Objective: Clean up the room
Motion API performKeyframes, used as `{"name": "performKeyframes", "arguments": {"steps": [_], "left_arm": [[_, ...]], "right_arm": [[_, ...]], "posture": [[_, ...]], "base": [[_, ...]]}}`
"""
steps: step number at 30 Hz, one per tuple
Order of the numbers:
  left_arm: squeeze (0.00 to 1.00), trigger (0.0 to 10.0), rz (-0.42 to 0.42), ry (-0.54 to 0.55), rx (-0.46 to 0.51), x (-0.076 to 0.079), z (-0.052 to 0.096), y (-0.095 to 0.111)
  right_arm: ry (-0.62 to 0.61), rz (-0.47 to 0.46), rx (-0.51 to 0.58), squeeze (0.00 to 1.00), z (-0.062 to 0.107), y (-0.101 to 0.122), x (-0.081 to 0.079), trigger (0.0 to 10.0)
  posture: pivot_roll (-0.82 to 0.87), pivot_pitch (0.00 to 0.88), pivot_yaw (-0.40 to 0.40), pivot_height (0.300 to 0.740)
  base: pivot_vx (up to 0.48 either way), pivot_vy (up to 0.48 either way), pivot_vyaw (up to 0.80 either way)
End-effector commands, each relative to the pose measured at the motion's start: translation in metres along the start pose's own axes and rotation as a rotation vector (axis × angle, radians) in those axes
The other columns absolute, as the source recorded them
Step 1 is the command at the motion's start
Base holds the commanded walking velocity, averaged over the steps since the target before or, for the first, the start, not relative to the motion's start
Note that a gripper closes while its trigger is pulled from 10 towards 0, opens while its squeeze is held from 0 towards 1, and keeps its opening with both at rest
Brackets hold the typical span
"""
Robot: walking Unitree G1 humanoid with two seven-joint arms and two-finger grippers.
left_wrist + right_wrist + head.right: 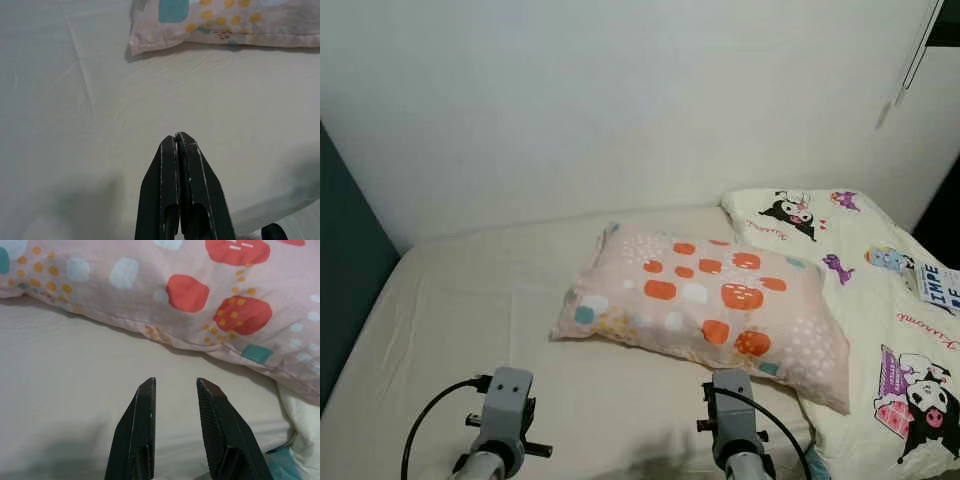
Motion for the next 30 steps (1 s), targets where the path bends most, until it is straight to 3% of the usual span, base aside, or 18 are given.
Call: {"name": "performKeyframes", "arguments": {"steps": [1,30], "left_arm": [[0.00,10.0,-0.015,-0.006,-0.017,-0.0004,0.0026,-0.0039],[0.00,10.0,-0.029,-0.024,-0.020,0.0017,0.0022,-0.0024]], "right_arm": [[-0.007,-0.019,-0.001,0.00,0.0018,-0.0018,0.0000,10.0],[-0.015,-0.025,0.010,0.00,0.0017,-0.0002,0.0000,10.0]], "posture": [[0.03,0.121,-0.017,0.676],[0.03,0.124,-0.008,0.676]], "base": [[0.000,0.000,0.00],[0.000,0.000,0.00]]}}
Point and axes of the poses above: a point about 5 cm out from each wrist's last joint towards the gripper, its own z axis pointing back from the gripper into the wrist, its own y axis along the axis of the wrist's last joint, x = y × z, the point moved 2 cm from there along -z, pointing out of the wrist towards the gripper, and after that the axes turned 2 degrees about z, right-handed, at the moved point
